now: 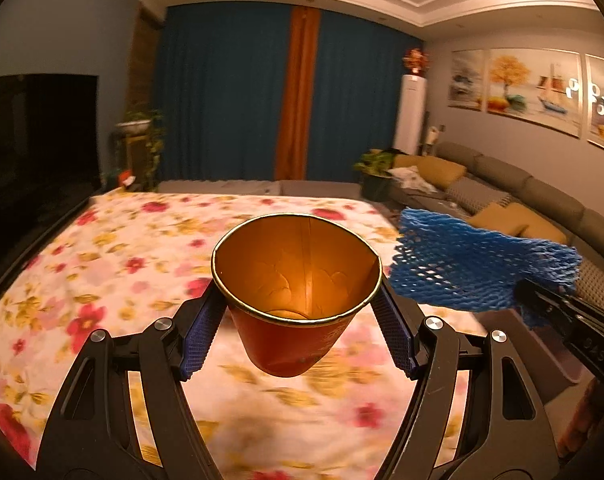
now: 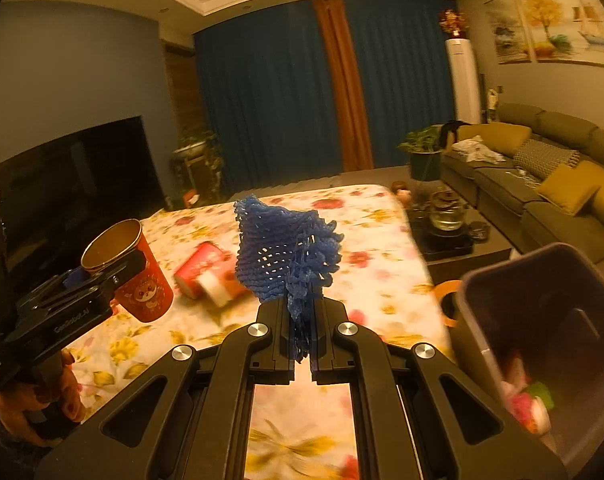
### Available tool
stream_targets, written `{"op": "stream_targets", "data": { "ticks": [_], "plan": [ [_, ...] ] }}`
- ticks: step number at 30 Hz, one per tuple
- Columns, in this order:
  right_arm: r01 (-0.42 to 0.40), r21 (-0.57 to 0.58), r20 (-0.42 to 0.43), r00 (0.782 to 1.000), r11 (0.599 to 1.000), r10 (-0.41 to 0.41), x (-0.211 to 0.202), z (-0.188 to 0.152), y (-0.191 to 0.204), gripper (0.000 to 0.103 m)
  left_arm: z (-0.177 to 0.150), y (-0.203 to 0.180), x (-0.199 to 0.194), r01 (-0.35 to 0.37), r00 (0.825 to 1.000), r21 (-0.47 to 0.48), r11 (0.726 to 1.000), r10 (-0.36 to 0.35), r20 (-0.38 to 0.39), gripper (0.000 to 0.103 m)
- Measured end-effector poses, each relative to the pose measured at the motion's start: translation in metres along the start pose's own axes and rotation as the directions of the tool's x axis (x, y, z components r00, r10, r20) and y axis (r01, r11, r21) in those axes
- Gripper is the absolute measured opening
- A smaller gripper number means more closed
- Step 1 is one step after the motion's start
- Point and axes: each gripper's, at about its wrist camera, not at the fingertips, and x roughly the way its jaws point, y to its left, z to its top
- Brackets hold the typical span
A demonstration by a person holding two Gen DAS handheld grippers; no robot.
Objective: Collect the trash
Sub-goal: 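Carry the red cup and blue sleeve in both tools over the grey bin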
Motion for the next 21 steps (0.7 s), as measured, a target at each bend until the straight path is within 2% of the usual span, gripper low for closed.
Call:
{"op": "stream_targets", "data": {
  "ticks": [6, 11, 16, 21],
  "plan": [
    [0.080, 0.042, 0.034, 0.996, 0.996, -0.081, -0.032, -0.002, -0.043, 0.006, -0.002, -0.056, 0.003, 0.095, 0.996, 0.049, 0.994, -0.095, -0.002, 0.070],
    [0.164, 0.069, 0.066, 0.983, 0.984, -0.169, -0.060, -0.005, -0.077, 0.006, -0.002, -0.104, 0.007, 0.188, 0.982, 0.082, 0.979, -0.188, -0.003, 0.070],
    [0.271, 0.110, 0.095, 0.955, 0.956, -0.282, -0.087, -0.011, -0.115, 0.006, -0.004, -0.159, 0.010, 0.281, 0.959, 0.130, 0.951, -0.283, -0.007, 0.070],
    [0.345, 0.151, 0.111, 0.925, 0.926, -0.363, -0.108, -0.019, -0.147, 0.006, -0.010, -0.206, 0.019, 0.372, 0.928, 0.162, 0.914, -0.372, -0.029, 0.070]
  ]
}}
